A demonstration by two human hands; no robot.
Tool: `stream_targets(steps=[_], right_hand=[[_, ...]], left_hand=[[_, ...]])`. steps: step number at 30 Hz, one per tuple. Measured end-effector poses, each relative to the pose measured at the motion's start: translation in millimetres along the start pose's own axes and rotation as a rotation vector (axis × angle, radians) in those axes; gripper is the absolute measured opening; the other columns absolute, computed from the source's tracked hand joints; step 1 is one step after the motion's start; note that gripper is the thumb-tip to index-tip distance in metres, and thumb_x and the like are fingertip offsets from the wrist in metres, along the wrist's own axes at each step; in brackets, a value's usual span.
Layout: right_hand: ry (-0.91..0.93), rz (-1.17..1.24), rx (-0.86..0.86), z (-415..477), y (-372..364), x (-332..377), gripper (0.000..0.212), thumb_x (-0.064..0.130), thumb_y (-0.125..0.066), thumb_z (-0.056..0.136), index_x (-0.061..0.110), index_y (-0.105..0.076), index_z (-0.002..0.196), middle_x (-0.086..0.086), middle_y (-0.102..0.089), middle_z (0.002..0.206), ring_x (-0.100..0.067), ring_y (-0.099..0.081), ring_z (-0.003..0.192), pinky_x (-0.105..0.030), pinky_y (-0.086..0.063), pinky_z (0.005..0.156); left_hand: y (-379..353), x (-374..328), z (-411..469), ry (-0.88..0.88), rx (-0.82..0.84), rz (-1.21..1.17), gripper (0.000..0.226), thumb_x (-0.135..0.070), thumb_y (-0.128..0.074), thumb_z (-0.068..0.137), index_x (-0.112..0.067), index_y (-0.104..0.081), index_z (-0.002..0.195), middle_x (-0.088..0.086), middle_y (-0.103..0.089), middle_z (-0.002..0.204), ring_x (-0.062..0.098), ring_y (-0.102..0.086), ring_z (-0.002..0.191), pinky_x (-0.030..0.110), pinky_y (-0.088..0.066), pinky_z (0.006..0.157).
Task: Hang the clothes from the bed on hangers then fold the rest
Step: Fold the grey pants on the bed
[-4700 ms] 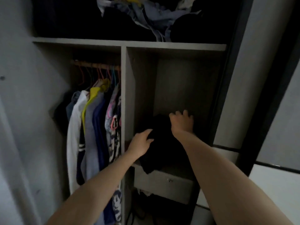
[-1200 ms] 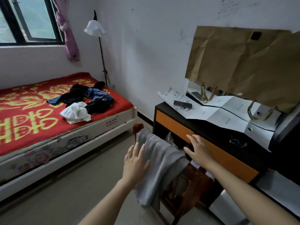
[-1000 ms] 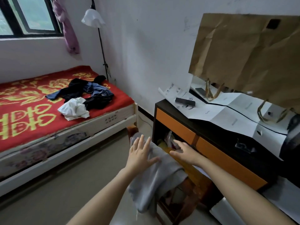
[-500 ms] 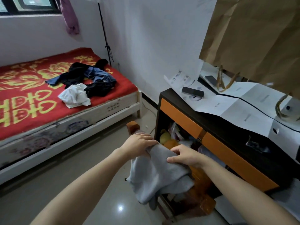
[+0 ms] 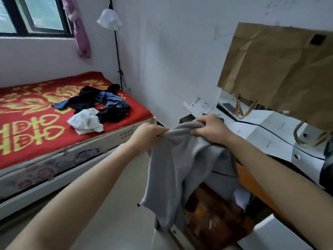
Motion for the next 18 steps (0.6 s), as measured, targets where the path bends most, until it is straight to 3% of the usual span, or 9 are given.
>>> stream_targets(steps=[4,7,9,12,16,18], right_hand=[[0.251,-0.020,-0.074,35.0,11.6,104.9,0.011,0.005,-0.071,0.078,-0.003,-0.067,0.083,-0.011,-0.063,0.076,-0.014,-0.053,0.072,-0.021,-0.037,0.060],[0.412,-0.001,-0.060,53.7,-3.3,171.2,0.010,0.006,-0.071,0.079,0.006,-0.070,0.088,0.002,-0.061,0.071,-0.003,-0.051,0.063,-0.007,-0.036,0.056],[0.484,0.005,-0.049,65.6,-21.9,204.5,0.012,0.008,-0.071,0.079,0.008,-0.070,0.091,0.010,-0.057,0.068,0.000,-0.049,0.062,-0.005,-0.035,0.057],[0.574,-0.023,0.012,83.3,-64.5,238.5,0.017,0.010,-0.071,0.079,0.004,-0.071,0.095,0.001,-0.062,0.079,-0.010,-0.054,0.073,-0.015,-0.038,0.063],[0.620,-0.054,0.119,111.7,-128.6,250.4,0.021,0.012,-0.072,0.078,0.006,-0.071,0.098,-0.005,-0.065,0.088,-0.017,-0.057,0.085,-0.028,-0.041,0.075],[0.649,-0.061,0.197,129.8,-167.5,256.8,0.019,0.013,-0.072,0.079,0.005,-0.070,0.096,-0.004,-0.064,0.086,-0.017,-0.056,0.083,-0.029,-0.041,0.075]], left_hand=[[114.3,12.3,-14.0,-0.074,-0.151,0.174,0.030,0.010,-0.068,0.065,0.001,-0.073,0.093,0.018,-0.071,0.078,0.031,-0.069,0.068,0.045,-0.055,0.062],[180.6,24.9,-42.0,-0.082,-0.225,0.304,0.040,0.012,-0.074,0.062,0.000,-0.072,0.101,0.018,-0.072,0.082,0.034,-0.070,0.071,0.046,-0.057,0.062],[211.5,36.8,-64.8,-0.078,-0.266,0.388,0.040,0.008,-0.075,0.066,-0.002,-0.072,0.105,0.017,-0.073,0.087,0.034,-0.071,0.074,0.047,-0.057,0.063],[237.9,57.6,-103.7,0.030,-0.280,0.473,0.035,0.005,-0.070,0.073,-0.008,-0.072,0.105,0.014,-0.073,0.093,0.034,-0.071,0.081,0.048,-0.057,0.066],[241.0,88.0,-152.4,0.168,-0.153,0.522,0.037,0.006,-0.070,0.071,-0.014,-0.074,0.102,0.012,-0.072,0.082,0.027,-0.069,0.070,0.041,-0.054,0.056],[244.5,110.3,-173.5,0.258,-0.095,0.587,0.032,0.001,-0.066,0.078,-0.016,-0.073,0.104,0.009,-0.073,0.086,0.025,-0.070,0.074,0.039,-0.054,0.059]])
Point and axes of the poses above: each hand's wrist, its own z-axis towards the middle knuckle, its own y-axis out of the back of the hand, x = y × z, the point moved 2 cm from there along z, towards the middle knuckle
